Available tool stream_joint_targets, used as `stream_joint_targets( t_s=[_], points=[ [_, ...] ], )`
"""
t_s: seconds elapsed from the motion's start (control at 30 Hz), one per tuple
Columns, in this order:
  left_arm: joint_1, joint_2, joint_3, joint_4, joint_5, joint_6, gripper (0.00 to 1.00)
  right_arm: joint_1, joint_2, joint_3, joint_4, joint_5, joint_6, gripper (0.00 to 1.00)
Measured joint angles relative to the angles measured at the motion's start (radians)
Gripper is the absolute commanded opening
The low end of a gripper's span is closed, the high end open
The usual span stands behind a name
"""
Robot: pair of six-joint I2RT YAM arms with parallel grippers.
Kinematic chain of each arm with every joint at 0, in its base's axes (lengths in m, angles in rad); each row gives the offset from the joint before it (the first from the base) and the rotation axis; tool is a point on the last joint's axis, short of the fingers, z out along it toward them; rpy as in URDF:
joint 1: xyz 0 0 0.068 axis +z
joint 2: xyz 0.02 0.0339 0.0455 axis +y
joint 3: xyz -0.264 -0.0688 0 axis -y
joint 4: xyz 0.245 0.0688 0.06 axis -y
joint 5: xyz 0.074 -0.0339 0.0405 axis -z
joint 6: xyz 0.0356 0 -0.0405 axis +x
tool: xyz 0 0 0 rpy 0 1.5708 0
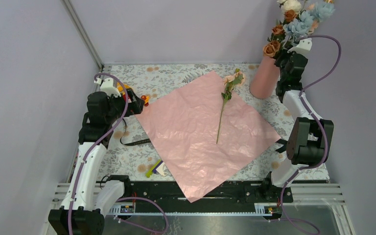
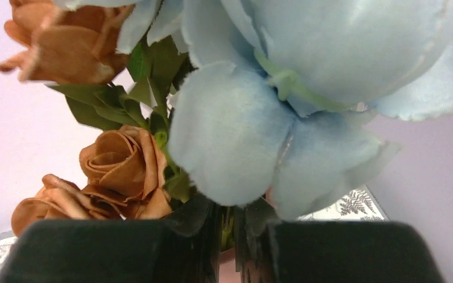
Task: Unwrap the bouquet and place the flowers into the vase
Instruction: Insert the fake flower into the vase.
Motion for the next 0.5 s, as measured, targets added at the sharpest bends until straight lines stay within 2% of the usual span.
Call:
stream_joint_targets(
  t_s=[0.17, 0.3, 0.5],
  points=[
    [0.0, 0.0, 0.0, 0.0, 0.005, -0.002, 0.93, 0.0, 0.0, -0.017, 0.005, -0.003, 0.002, 0.17],
    [0.0, 0.0, -0.001, 0.003, 0.009, -0.007, 0.93, 0.0, -0.004, -0.034, 0.011, -0.01, 0.006, 0.31],
    [0.0, 0.0, -0.001, 0.007, 0.016, -0.008, 0.93, 0.0, -0.049, -0.079, 0.011, -0.019, 0.01, 0.47]
  ],
)
